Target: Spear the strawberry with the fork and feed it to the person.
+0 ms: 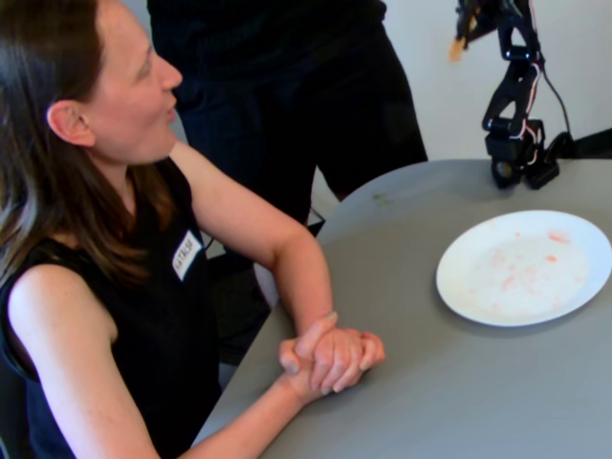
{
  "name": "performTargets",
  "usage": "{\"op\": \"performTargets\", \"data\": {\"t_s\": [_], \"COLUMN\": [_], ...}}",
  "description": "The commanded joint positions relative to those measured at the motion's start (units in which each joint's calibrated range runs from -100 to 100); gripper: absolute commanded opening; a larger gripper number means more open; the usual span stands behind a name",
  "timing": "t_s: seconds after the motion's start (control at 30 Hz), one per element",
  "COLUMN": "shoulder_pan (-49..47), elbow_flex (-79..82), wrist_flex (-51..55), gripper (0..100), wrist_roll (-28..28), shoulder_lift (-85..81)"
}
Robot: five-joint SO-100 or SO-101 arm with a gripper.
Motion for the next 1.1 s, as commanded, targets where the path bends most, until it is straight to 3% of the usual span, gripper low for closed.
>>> {"op": "performTargets", "data": {"t_s": [0.0, 0.07, 0.23, 0.43, 0.63, 0.83, 0.93, 0.97, 1.07], "shoulder_pan": [-3.3, -3.4, -9.0, -11.6, -11.9, -11.3, -11.3, -11.9, -11.7], "elbow_flex": [23.2, 41.3, 64.7, 78.3, 104.9, 116.8, 116.8, 116.4, 116.3], "wrist_flex": [-6.1, -15.4, -27.9, -42.2, -62.4, -67.0, -61.3, -54.7, -52.2], "gripper": [1, 1, 1, 1, 1, 1, 1, 1, 1], "wrist_roll": [0.1, 0.2, 0.2, 0.2, 0.2, 0.2, 0.1, -0.3, -0.1], "shoulder_lift": [-8.1, -20.3, -40.4, -40.8, -40.9, -40.7, -40.6, -40.6, -40.6]}}
